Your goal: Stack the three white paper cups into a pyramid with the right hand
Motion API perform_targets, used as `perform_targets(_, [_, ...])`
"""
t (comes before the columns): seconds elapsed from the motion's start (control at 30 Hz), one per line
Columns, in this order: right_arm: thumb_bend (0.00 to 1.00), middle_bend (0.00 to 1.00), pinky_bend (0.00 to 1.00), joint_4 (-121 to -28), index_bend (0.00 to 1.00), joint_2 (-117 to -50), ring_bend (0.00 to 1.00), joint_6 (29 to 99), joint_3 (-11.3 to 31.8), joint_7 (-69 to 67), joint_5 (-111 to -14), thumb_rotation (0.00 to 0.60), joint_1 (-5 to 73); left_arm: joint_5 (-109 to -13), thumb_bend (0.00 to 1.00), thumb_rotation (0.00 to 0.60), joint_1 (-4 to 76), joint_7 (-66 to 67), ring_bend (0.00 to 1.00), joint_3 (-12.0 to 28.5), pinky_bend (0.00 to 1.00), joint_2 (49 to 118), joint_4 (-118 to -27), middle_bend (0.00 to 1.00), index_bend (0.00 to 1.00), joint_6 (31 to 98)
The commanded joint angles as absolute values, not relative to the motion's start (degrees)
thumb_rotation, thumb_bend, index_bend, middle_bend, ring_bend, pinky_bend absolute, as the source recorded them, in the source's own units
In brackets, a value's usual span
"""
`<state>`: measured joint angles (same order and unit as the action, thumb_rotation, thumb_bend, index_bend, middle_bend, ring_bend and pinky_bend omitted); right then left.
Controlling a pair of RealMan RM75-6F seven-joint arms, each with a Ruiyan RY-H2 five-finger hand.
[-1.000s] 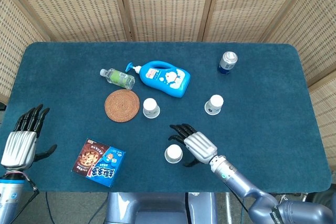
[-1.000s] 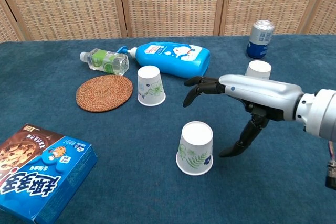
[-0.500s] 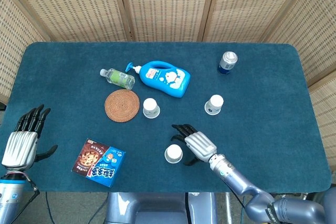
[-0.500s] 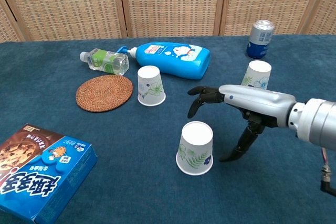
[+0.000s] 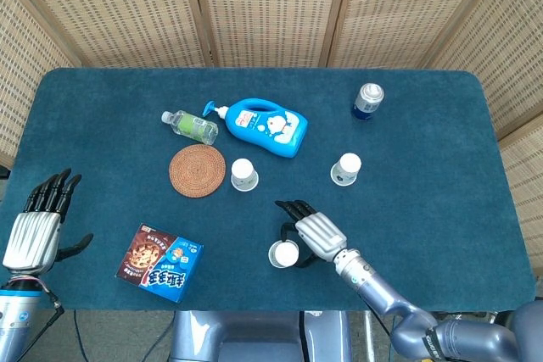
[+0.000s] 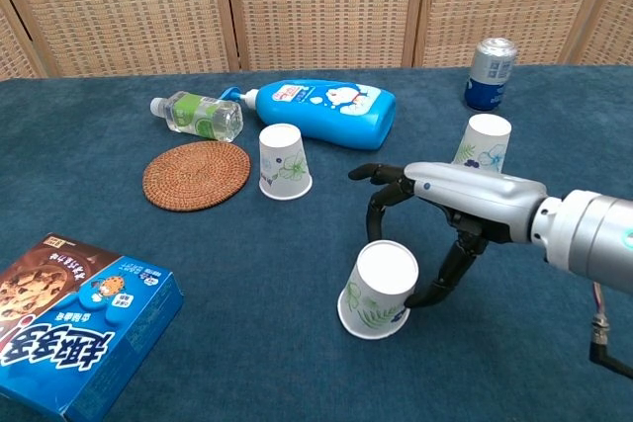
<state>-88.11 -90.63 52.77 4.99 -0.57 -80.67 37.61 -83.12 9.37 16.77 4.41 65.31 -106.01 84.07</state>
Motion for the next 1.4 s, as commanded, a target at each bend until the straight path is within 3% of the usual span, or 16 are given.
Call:
perform_targets(0.03, [0.16,0.01,0.07,-88.6,0.52,-90.1,0.00,52.3,5.3,0.3,-79.9,0.600,37.9,-83.0,0.23,0.600,9.4,16.6,0.00,4.5,0.08,65.3,-106.0,0.00,0.04,84.1])
perform_targets(0.47, [0.16,0.02,0.07,-92.5,0.53,-85.8,0.00,48.4,9.0,7.0,-72.2,0.600,41.0,-82.2,0.23,0.600,9.6,16.2,0.00,4.8,0.08,65.2,-105.6,0.00,0.04,83.5])
perform_targets(0.67, [0.16,0.02,0.07,-94.2,0.53,-83.2,0.00,45.3,13.7,9.6,-64.6,0.600,44.8,-81.6,0.23,0.600,9.9,16.0,0.00,4.9,0.08,65.3,-105.4,0.00,0.04,82.9])
perform_targets(0.83, [0.16,0.02,0.07,-93.8,0.53,-83.0,0.00,44.2,15.0,10.7,-60.6,0.600,46.8,-81.5,0.23,0.600,10.0,16.2,0.00,4.7,0.08,65.4,-105.3,0.00,0.04,82.5])
perform_targets(1.4, [0.16,0.03,0.07,-80.1,0.55,-88.3,0.00,38.6,18.2,9.2,-51.2,0.600,55.2,-80.4,0.23,0.600,9.9,17.5,0.00,5.3,0.08,65.4,-105.5,0.00,0.04,83.3])
